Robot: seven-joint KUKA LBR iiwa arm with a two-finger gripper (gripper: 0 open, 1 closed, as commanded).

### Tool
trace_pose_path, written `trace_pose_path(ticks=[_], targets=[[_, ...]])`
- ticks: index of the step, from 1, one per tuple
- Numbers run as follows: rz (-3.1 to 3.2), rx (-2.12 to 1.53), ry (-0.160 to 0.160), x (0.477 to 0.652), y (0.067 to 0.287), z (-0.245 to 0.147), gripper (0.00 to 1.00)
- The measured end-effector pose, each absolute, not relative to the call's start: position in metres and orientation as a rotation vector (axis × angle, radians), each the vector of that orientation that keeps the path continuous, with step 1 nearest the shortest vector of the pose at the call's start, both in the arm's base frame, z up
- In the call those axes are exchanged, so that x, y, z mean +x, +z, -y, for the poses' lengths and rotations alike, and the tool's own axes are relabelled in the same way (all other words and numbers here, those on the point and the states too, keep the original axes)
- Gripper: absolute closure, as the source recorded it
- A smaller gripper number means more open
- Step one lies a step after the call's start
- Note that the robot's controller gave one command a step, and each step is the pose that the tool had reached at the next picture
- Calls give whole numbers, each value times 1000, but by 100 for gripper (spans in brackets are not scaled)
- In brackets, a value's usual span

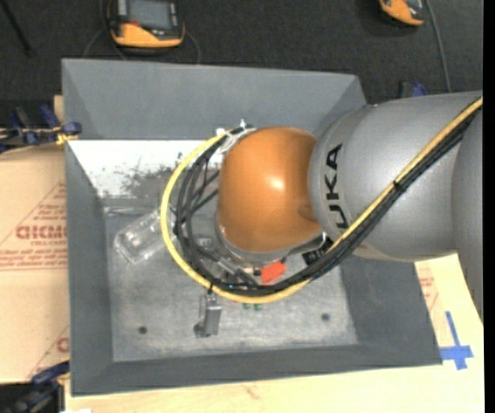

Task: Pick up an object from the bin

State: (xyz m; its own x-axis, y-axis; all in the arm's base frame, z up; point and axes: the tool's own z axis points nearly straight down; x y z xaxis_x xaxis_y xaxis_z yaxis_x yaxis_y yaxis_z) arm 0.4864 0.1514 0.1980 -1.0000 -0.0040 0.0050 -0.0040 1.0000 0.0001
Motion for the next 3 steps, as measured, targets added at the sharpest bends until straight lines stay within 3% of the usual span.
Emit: trace_pose_path(ticks=[1, 2, 3], targets=[[3153, 288, -9, 582, 88, -168, 0], [3110, 507, -1, 630, 109, -187, 0], [3033, 861, -1, 636, 102, -180, 0]])
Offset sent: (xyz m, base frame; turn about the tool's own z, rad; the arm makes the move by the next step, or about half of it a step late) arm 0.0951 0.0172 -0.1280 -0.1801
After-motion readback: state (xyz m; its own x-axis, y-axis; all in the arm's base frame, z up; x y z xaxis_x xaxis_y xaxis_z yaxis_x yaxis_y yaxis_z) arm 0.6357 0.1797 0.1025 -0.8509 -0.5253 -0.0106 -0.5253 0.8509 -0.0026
